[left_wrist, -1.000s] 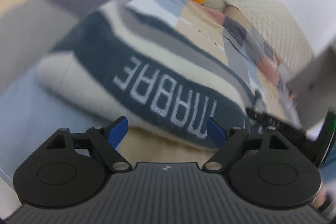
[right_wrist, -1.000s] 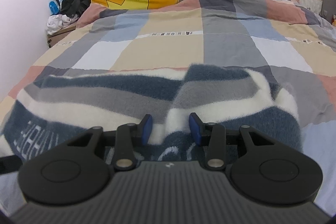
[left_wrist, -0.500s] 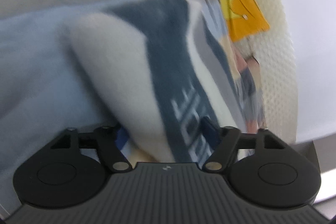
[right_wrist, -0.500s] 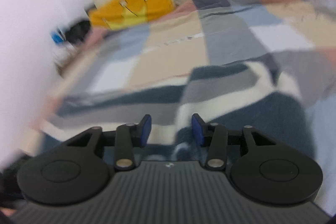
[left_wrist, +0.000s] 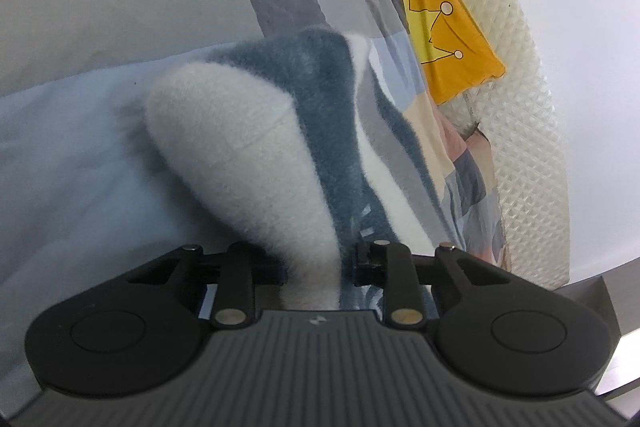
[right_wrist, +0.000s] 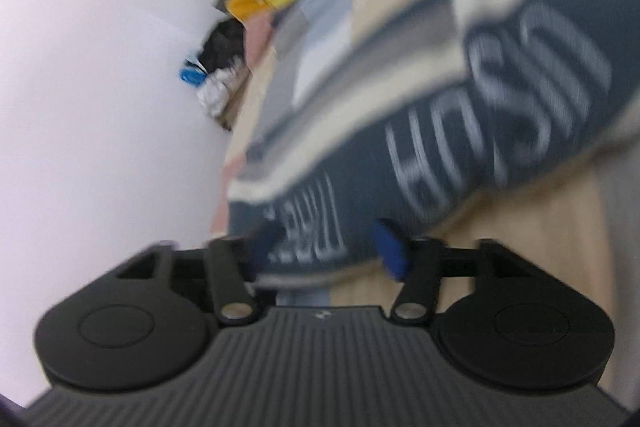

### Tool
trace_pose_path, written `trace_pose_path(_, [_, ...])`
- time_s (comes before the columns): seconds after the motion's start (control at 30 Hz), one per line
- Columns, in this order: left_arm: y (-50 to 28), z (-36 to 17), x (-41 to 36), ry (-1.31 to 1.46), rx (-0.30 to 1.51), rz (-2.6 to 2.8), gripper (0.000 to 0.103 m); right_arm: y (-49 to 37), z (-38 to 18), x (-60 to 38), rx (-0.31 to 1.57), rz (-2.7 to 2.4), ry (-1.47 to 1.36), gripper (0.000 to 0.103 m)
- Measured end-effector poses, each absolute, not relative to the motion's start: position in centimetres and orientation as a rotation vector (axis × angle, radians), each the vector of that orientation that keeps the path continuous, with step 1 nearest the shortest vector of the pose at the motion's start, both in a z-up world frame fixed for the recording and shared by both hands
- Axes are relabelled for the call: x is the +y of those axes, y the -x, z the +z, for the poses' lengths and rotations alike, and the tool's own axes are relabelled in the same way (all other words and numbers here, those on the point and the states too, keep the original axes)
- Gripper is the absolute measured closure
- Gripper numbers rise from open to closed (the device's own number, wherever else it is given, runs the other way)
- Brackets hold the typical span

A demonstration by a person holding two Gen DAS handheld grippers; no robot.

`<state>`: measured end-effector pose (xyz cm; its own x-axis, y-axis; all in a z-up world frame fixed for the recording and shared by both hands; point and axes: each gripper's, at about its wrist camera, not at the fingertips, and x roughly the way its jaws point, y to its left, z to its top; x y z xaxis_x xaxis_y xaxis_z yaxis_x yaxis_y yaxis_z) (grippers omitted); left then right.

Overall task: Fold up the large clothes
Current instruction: 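Grasp the sweater edge with both grippers and fold it over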

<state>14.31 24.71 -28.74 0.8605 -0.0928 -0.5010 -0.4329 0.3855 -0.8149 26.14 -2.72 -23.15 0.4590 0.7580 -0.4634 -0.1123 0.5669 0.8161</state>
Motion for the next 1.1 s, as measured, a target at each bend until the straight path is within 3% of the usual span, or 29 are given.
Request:
trace_pose_path(0.13, [-14.6, -28.6, 24.8, 1.164, 0.490, 0.221, 0.076, -27.3, -25.1, -3.6, 0.983, 0.536, -0.906, 0.013])
trace_pose_path(0.53, [-14.5, -28.9, 25.5, 1.212, 0.472, 0.216, 0.076, -27.7, -26.9, -13.9, 0.741, 0.109, -1.340, 0.013])
trace_pose_path(0.83, [-14.7, -28.8, 25.1, 1.210, 0.470, 0.221, 0.076, -28.1, -27.8, -13.5, 0.746, 0.094, -1.357, 0.014])
trace_pose_path(1.03, [-14.9, -28.4, 24.8, 1.199, 0.468, 0.212, 0.076, -29.4, -28.5, -14.1, 0.769, 0.077, -1.345, 0.033])
trace_pose_path(1.1, [-14.9, -28.4, 24.9, 1.214, 0.463, 0.204, 0.077, -29.8, -27.5, -14.2, 0.750, 0.090, -1.326, 0.053])
